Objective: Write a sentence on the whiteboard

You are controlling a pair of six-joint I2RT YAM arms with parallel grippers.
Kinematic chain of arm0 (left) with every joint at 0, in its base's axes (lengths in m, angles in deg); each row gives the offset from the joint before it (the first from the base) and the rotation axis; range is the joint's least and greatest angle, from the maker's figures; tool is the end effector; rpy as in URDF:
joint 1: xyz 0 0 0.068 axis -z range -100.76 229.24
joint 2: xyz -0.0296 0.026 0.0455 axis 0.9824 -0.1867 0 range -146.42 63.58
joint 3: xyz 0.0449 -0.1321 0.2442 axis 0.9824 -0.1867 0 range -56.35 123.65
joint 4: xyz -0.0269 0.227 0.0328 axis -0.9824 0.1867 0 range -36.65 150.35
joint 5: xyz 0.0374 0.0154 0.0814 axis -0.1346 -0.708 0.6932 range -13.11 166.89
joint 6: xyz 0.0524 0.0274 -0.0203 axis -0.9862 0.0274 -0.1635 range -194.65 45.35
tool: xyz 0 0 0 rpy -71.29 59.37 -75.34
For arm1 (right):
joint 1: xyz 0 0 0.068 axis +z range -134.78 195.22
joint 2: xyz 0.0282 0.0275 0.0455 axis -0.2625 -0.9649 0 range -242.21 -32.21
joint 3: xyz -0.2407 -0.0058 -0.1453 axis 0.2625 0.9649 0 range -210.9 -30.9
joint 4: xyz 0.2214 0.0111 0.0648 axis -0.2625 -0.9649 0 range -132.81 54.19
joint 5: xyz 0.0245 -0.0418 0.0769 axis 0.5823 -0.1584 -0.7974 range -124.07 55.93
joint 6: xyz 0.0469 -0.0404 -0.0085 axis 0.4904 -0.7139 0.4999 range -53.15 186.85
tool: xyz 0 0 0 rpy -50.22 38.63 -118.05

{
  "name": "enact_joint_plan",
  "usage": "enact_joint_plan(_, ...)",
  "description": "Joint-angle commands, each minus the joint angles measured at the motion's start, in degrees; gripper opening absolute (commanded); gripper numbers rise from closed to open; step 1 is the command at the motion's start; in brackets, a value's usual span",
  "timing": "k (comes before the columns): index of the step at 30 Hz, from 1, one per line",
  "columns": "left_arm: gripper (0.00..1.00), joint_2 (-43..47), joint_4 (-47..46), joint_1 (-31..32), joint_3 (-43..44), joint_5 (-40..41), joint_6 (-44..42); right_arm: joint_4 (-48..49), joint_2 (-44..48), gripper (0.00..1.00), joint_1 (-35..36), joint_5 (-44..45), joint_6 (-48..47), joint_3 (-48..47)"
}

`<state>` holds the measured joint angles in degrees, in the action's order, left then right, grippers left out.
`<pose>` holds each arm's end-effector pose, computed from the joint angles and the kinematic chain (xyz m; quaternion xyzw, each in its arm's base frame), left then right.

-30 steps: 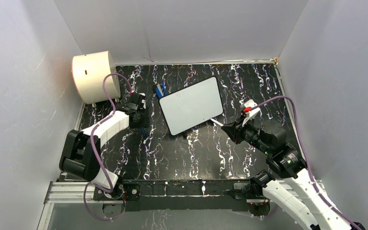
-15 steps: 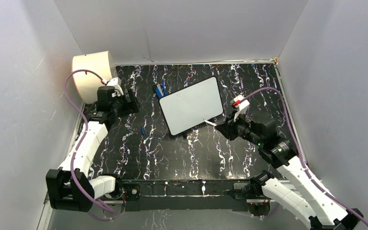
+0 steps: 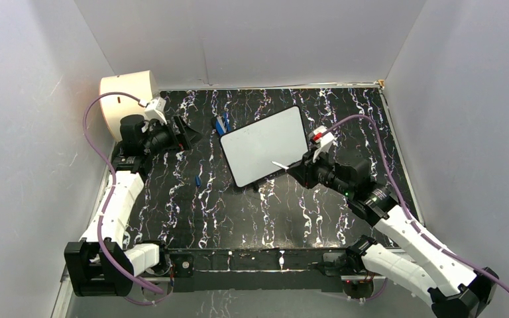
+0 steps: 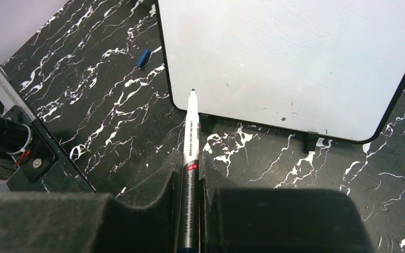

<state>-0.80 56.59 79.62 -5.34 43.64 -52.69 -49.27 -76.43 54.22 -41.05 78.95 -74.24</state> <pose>0.2312 -0.0275 0.3361 0.0241 0.7868 -0.3359 0.5173 0.1169 0.1022 0.3303 -0.2198 0.7581 0.3074 0.5315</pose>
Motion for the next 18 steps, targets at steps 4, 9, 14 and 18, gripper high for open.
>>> enact_joint_plan(4,0.83,-0.4,-8.5,-0.3,-0.5,-10.6,2.9,4.7,-1.0,0.0,4.8,7.5,1.6,-2.4)
enact_joint_plan(9,0.83,-2.4,-10.9,-0.3,1.0,-13.4,3.6,4.1,-3.0,0.0,9.3,12.2,0.4,-3.7)
enact_joint_plan(14,0.82,-5.3,-11.4,-0.2,2.9,-15.7,2.2,7.8,-4.3,0.0,13.5,16.4,-2.5,-3.1)
enact_joint_plan(18,0.82,-8.4,-13.3,0.3,3.1,-17.6,2.1,10.8,-6.0,0.0,16.3,19.9,-5.1,-2.5)
